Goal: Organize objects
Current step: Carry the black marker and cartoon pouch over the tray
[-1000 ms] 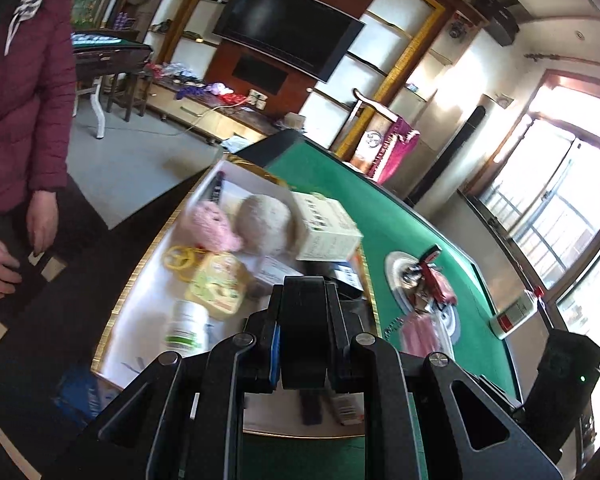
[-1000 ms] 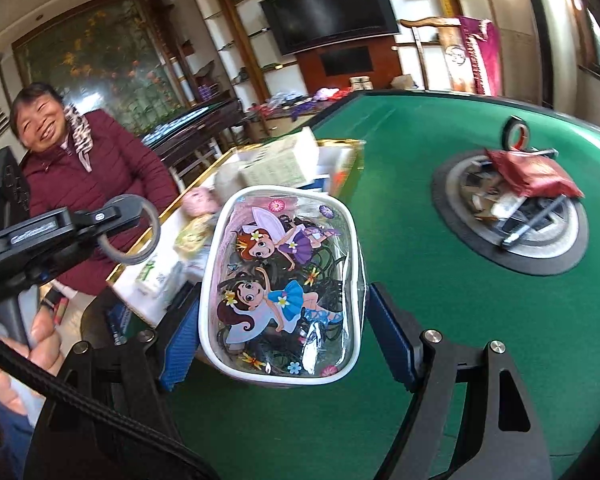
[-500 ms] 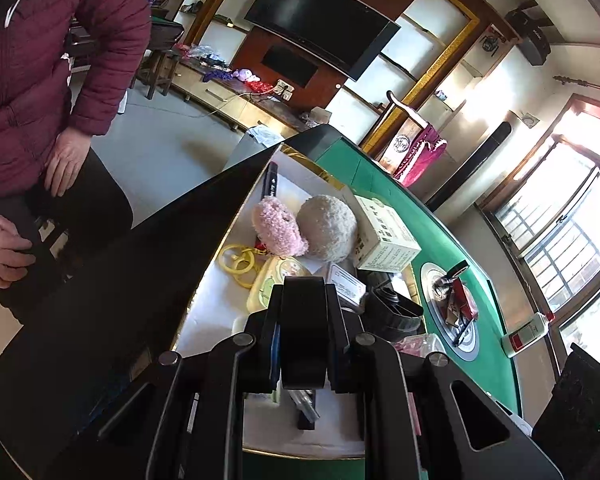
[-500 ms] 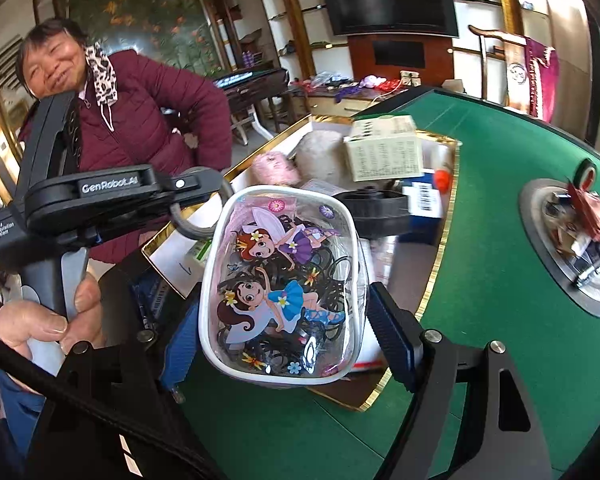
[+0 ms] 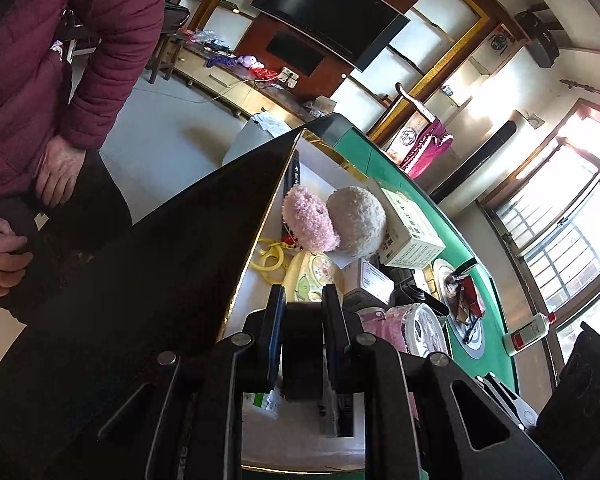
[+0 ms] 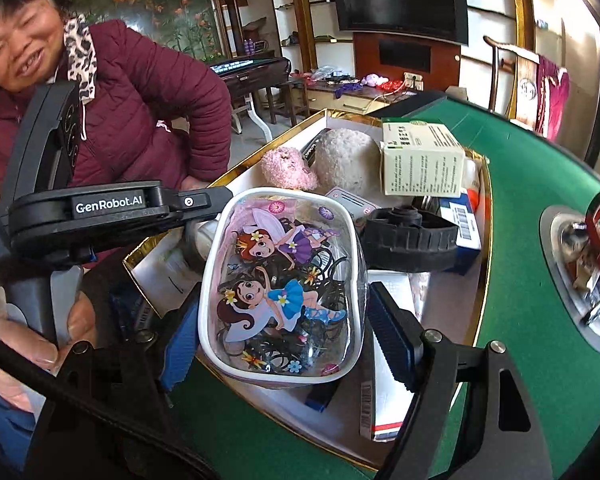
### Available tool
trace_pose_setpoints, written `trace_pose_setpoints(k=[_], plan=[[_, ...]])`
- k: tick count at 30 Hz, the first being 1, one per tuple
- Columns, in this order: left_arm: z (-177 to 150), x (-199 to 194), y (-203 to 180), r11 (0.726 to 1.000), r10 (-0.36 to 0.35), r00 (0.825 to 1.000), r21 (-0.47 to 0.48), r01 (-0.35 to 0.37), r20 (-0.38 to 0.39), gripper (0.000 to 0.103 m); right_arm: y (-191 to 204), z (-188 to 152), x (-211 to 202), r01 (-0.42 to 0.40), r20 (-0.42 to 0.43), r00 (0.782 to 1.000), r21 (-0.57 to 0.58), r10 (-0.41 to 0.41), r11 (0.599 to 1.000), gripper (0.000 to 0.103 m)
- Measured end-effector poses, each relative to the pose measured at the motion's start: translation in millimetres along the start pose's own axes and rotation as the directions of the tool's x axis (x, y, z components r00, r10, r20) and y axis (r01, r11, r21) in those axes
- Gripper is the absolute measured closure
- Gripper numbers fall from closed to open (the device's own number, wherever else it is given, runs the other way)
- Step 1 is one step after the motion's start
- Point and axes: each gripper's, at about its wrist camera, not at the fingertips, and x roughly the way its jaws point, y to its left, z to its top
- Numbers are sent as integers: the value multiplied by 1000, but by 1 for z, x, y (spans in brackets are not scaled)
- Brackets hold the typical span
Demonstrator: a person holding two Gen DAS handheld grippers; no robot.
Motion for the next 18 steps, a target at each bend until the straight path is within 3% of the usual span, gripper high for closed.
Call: trace_pose_setpoints(k=[9,18], plan=[[1,-5,5,1000,-21,1000,-10,21,-10,87,18,-3,9,98,4,995,-116,-98,988,22],[1,-13,4,1000,-21,1000,-4,21,-10,82,17,-4,1,62,14,998,-104,-61,993,20]])
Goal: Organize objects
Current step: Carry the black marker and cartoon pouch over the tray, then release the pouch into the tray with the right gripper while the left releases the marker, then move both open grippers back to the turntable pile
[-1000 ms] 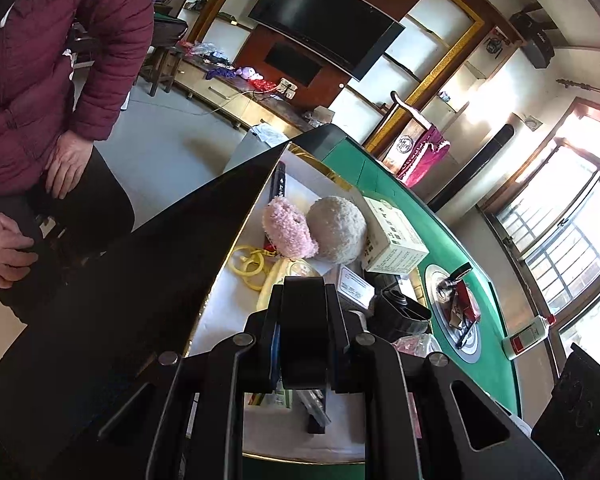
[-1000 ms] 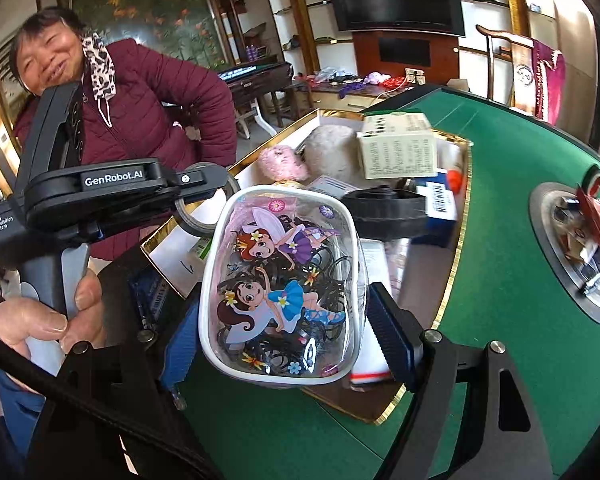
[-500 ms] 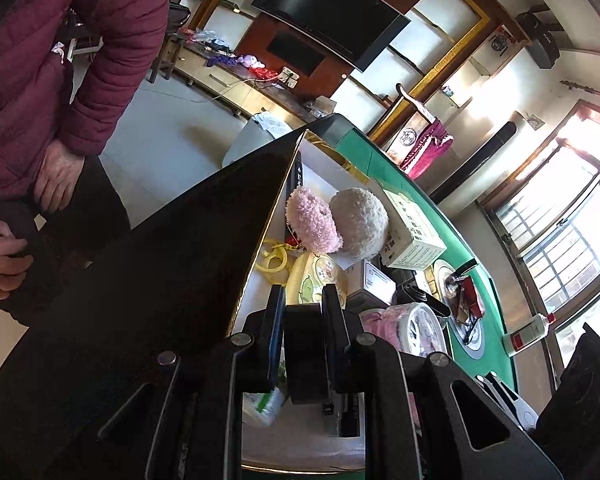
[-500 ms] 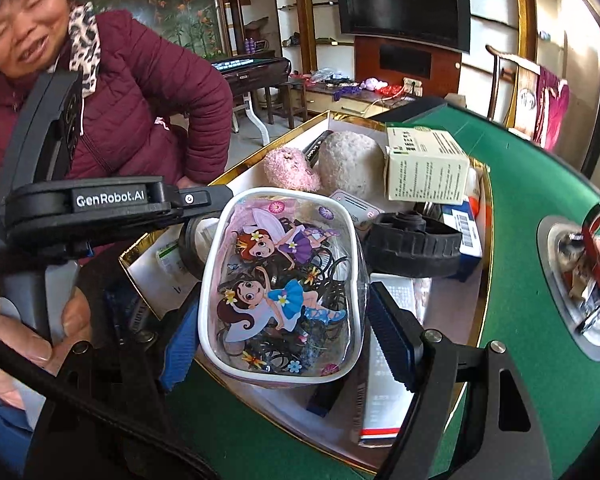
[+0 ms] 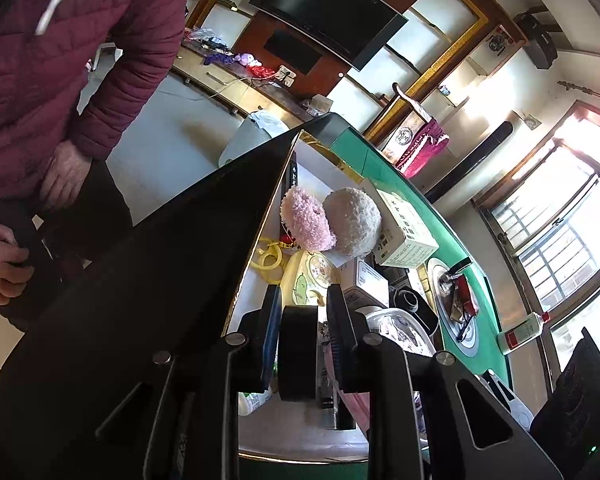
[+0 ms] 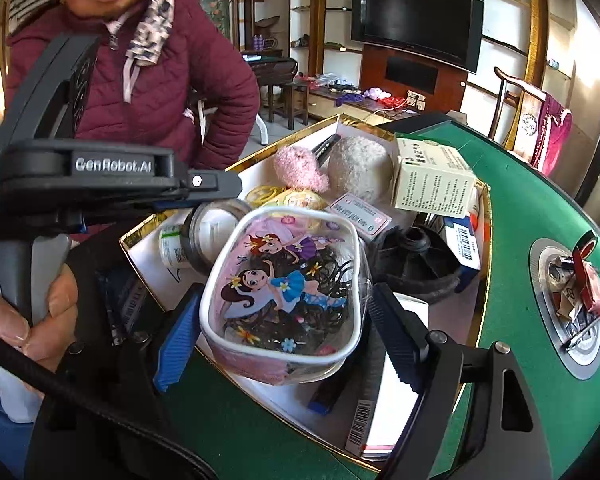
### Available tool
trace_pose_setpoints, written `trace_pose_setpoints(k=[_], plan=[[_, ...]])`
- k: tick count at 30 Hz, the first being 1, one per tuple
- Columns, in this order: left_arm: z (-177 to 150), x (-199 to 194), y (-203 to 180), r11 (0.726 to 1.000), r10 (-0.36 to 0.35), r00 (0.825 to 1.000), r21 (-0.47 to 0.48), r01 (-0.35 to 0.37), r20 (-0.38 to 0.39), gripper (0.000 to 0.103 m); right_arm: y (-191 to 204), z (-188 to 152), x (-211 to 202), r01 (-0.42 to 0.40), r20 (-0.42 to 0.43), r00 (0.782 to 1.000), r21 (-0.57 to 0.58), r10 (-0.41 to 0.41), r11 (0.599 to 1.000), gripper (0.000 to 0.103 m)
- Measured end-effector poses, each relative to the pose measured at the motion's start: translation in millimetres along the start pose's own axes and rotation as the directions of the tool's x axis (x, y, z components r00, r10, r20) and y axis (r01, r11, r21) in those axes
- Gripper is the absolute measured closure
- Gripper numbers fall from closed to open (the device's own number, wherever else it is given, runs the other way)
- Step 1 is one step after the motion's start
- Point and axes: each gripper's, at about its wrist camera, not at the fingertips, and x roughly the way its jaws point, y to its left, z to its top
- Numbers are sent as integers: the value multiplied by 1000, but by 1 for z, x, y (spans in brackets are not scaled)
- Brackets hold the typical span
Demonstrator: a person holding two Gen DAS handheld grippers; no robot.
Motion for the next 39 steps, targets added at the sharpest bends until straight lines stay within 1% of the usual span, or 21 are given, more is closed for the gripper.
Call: trace_pose_setpoints(k=[3,9,13,16,17,18,22,24,27,30,33,36,39], plan=[[-1,-3,-2,1000,3,1000,5,-3,4,79,-4,0,-5,-25,15,1000,27,25,999,20],[-2,-6,-7,1000,5,1000,14,-5,3,79,-6,-2,-15,-77,40,996,51,75,996,20],[-3,-8,-12,1000,5,1000,23,-5,0,79,-15,-3,-22,-114,67,992,83,108,990,20],[-5,-10,-16,1000,8,1000,30,-8,-2,74,-24,-3,-30,-146,100,986,115,135,983,20],[-5,-10,-17,999,10,1000,32,-10,-1,70,-27,-3,-32,-153,109,984,121,141,981,20],[-6,-11,-19,999,12,1000,35,-12,2,69,-31,-4,-36,-160,123,982,132,144,978,20],[-6,-15,-27,999,13,1000,49,-13,5,69,-54,-5,-54,-176,188,972,192,140,966,20],[-6,-16,-31,998,13,1000,56,-13,7,69,-68,-6,-60,-175,206,970,221,129,960,20],[-6,-17,-38,998,15,1000,69,-15,6,69,-95,-9,-66,-181,231,966,291,115,939,19],[-7,-17,-45,997,15,1000,80,-15,5,69,-117,-14,-67,-223,242,960,361,140,906,19],[-8,-16,-51,996,12,1000,88,-12,1,69,-130,-18,-61,-254,261,953,407,154,878,19],[-9,-17,-53,996,6,1000,89,-6,6,69,-125,-17,-49,-268,234,955,413,183,871,20],[-8,-18,-50,997,3,1000,80,-3,9,69,-111,-13,-39,-268,208,957,385,200,883,21]])
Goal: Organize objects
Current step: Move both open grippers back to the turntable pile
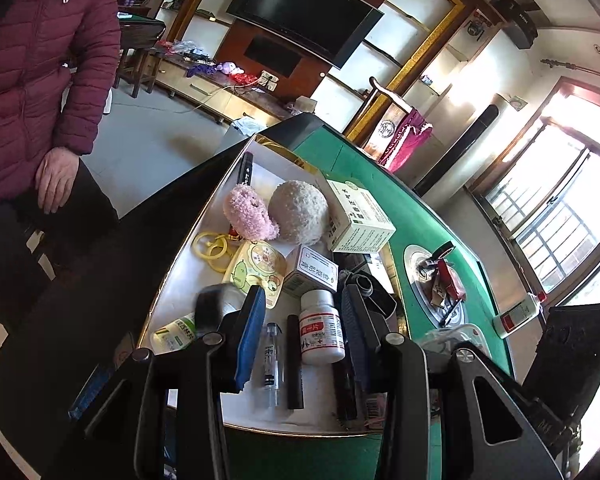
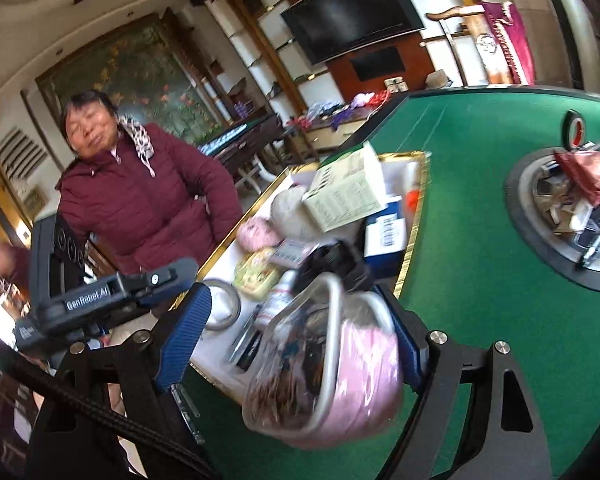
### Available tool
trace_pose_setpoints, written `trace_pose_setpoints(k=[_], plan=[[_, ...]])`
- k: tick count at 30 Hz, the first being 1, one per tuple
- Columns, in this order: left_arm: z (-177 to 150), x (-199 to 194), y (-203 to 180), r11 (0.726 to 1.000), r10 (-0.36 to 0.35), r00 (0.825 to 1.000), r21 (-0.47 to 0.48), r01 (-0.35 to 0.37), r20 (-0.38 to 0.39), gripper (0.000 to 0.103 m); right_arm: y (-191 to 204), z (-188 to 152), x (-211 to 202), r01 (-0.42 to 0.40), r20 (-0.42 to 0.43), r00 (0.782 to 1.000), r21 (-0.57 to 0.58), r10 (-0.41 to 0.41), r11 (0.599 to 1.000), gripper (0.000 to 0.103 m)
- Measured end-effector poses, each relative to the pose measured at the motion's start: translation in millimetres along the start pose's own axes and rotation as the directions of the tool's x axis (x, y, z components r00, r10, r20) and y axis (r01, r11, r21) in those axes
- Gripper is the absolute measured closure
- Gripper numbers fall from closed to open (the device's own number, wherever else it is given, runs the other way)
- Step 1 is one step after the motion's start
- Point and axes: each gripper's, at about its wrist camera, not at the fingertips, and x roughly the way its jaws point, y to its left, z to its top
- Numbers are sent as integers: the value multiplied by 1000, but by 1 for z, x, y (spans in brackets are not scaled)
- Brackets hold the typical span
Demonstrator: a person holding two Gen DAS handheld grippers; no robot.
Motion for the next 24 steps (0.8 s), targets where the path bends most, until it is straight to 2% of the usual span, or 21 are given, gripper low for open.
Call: trace_pose_setpoints(k=[4,6,9,15,18,21,24], plan=[[0,-2,5,1000,-4,1000,-8,4,7,69,17,2,19,3,-3,1000,-30,-3,1000,21],[0,-3,8,1000,-4,1000,-15,4,11,69,25,7,31,28,-8,1000,-53,-28,998,21],[1,-4,14,1000,1,1000,-18,-1,8,69,33,21,48,17,-14,1000,-49,-18,999,21],[1,-5,24,999,4,1000,-32,-3,8,69,51,70,78,-2,18,1000,-35,3,999,21],[1,-7,27,999,4,1000,-32,-4,8,69,54,94,73,45,71,997,-71,-40,996,21],[1,-8,27,1000,5,1000,-22,-4,10,69,43,100,57,46,93,995,-69,-40,997,20],[2,-7,26,1000,-2,1000,-23,2,8,69,23,90,43,15,35,999,-33,-14,999,20]])
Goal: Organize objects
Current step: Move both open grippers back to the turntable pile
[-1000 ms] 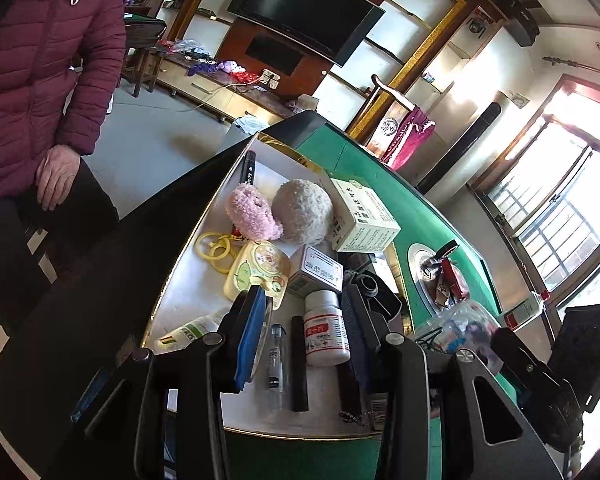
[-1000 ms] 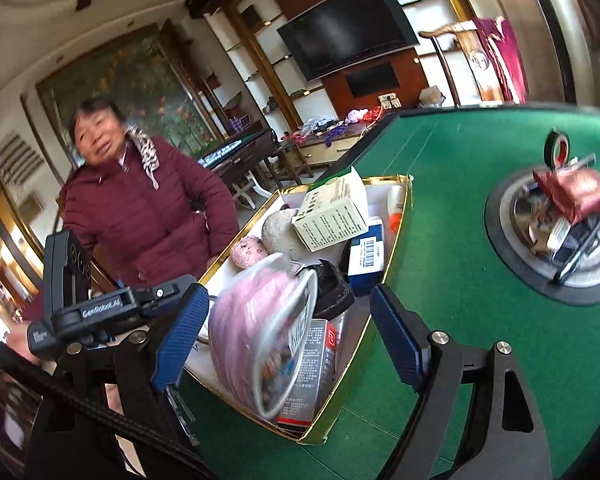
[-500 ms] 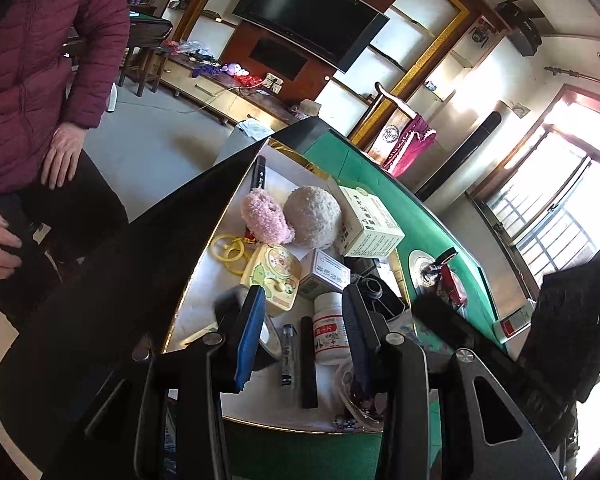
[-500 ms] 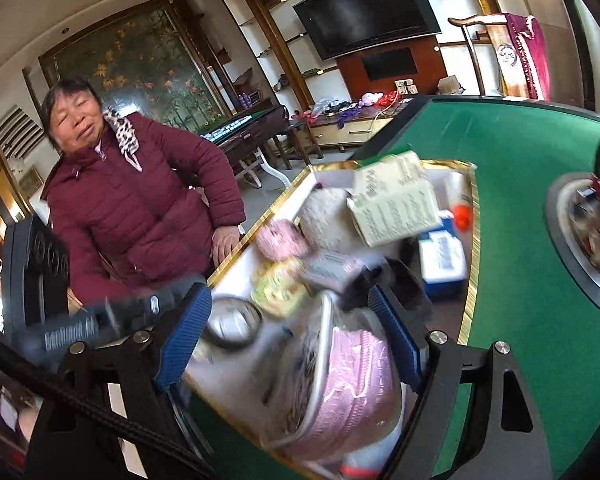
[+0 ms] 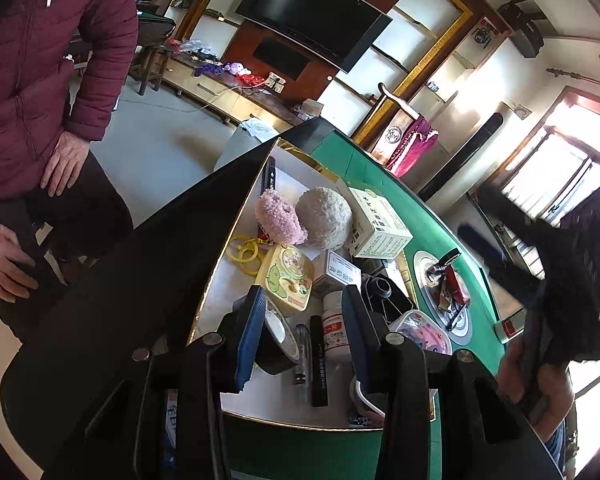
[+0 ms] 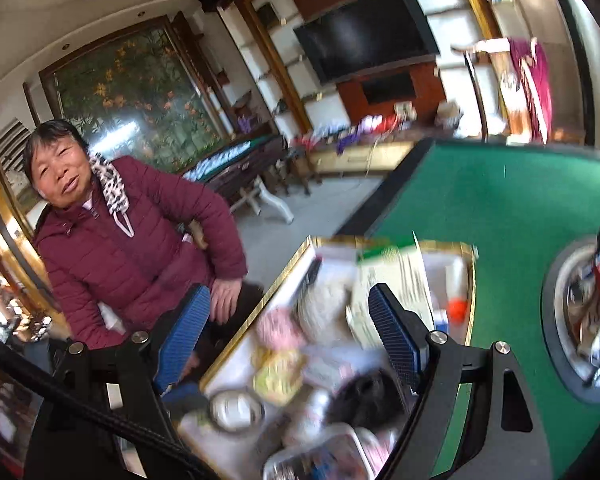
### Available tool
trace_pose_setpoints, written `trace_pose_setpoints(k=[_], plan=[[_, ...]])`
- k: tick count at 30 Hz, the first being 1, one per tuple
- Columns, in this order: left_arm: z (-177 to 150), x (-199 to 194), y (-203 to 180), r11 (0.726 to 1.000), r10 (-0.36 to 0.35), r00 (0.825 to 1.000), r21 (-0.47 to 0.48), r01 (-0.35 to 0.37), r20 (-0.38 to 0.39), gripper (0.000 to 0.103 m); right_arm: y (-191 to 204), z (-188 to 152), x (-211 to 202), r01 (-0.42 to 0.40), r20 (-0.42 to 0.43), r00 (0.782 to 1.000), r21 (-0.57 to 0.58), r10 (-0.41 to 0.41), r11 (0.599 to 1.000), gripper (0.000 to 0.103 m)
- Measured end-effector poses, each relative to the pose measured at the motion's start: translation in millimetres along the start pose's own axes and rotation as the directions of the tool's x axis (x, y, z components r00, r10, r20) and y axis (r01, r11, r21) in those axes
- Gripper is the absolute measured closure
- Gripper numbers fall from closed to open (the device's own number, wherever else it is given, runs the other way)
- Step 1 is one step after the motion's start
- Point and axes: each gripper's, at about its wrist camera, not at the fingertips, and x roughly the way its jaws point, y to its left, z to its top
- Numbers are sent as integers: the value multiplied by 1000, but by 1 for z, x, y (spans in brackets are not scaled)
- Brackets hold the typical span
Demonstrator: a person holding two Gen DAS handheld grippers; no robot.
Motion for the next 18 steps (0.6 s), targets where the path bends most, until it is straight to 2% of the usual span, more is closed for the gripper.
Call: trace_pose_setpoints(k=[3,8,14,18], plan=[[-3,0,-9,1000,-8,1000,17,8,-6,69,-18,-21,-19,-32,-23,999,51,33,998,20],[-8,3,-33,998,-6,1000,64,8,-29,69,-42,-48,-56,4,-28,1000,64,-2,998,20],[-20,13,-84,986,-3,997,166,16,-78,69,-101,-66,-111,142,-5,990,124,-143,982,21],[-30,29,-135,967,-14,990,252,48,-138,69,-160,-64,-154,278,-6,958,245,-286,929,21]])
